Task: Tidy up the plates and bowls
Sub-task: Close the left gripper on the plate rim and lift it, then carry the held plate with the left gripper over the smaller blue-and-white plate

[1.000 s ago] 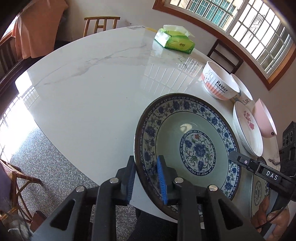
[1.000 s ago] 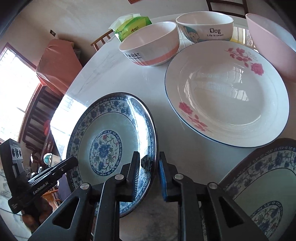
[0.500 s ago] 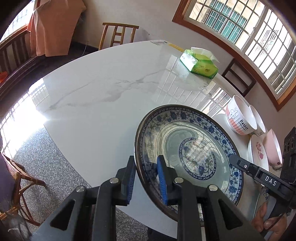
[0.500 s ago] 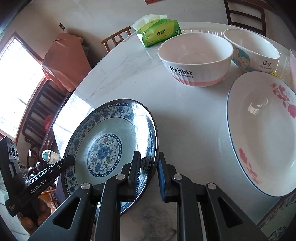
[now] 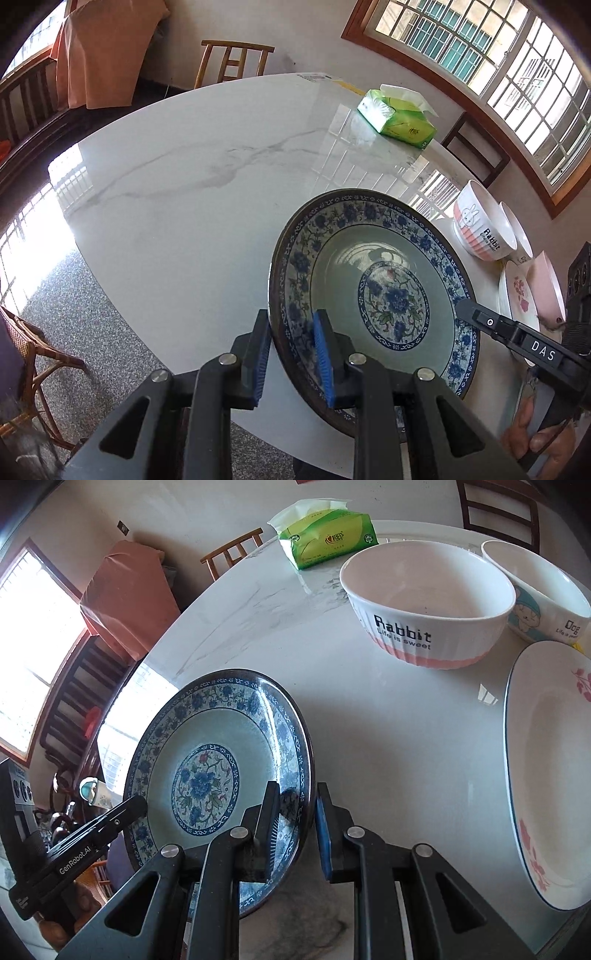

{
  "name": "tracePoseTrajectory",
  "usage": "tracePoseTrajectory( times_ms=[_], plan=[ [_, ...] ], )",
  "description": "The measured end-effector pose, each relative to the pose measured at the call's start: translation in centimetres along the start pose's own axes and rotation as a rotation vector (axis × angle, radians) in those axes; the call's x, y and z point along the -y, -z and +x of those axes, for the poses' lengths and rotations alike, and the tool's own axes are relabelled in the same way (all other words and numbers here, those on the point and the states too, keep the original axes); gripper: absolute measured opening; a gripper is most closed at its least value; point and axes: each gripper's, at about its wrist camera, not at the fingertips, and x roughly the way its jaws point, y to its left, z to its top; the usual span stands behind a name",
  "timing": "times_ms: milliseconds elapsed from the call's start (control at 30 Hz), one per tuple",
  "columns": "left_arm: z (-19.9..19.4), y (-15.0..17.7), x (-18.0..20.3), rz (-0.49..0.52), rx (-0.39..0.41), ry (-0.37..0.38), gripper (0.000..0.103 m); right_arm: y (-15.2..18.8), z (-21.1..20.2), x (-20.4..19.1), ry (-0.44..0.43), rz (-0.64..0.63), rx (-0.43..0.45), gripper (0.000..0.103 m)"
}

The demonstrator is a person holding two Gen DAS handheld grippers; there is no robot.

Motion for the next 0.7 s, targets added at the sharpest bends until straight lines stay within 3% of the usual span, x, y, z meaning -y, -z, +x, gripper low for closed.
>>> tracePoseTrajectory(
  times_ms=[100, 167, 233, 300, 333, 400, 433, 500, 600, 700],
  plan=[
    [-1.2, 0.7, 0.3, 0.005, 0.045, -0.069, 0.027, 0.4, -1.1, 0.2, 0.0, 0.008, 0.022, 0.027],
    [-2.6, 1.2, 0.7, 0.019, 0.086, -0.126, 0.032, 1.1, -3.4, 0.4, -0.002, -0.001, 0.083, 0.032],
    [-4.6, 2.2, 1.4, 0.022, 0.131, -0.123, 0.032, 2.1, -6.7, 1.2, -0.033, -0.002, 0.15, 0.032],
    [-6.7, 3.7, 3.4, 0.07, 0.17, -0.065, 0.036, 3.9, -10.8, 2.9, -0.096, 0.022, 0.216, 0.035],
    [-7.3, 4.6, 4.8, 0.111, 0.162, -0.02, 0.043, 5.0, -13.1, 4.0, -0.111, 0.035, 0.247, 0.039],
    [-7.5, 6.3, 8.2, 0.185, 0.076, 0.149, 0.048, 7.8, -17.3, 6.9, -0.131, 0.068, 0.299, 0.044],
    [-7.2, 7.2, 9.8, 0.215, 0.022, 0.231, 0.048, 9.2, -19.0, 8.5, -0.142, 0.082, 0.305, 0.053],
    [-6.0, 9.1, 13.6, 0.284, -0.072, 0.338, 0.048, 12.1, -21.8, 11.8, -0.138, 0.115, 0.289, 0.063],
    [-3.9, 11.2, 18.0, 0.323, -0.175, 0.398, 0.048, 16.4, -24.8, 16.8, -0.015, 0.202, 0.297, 0.063],
    [-2.1, 12.2, 20.6, 0.317, -0.235, 0.418, 0.048, 19.1, -25.9, 21.1, 0.026, 0.287, 0.28, 0.056]
  ],
)
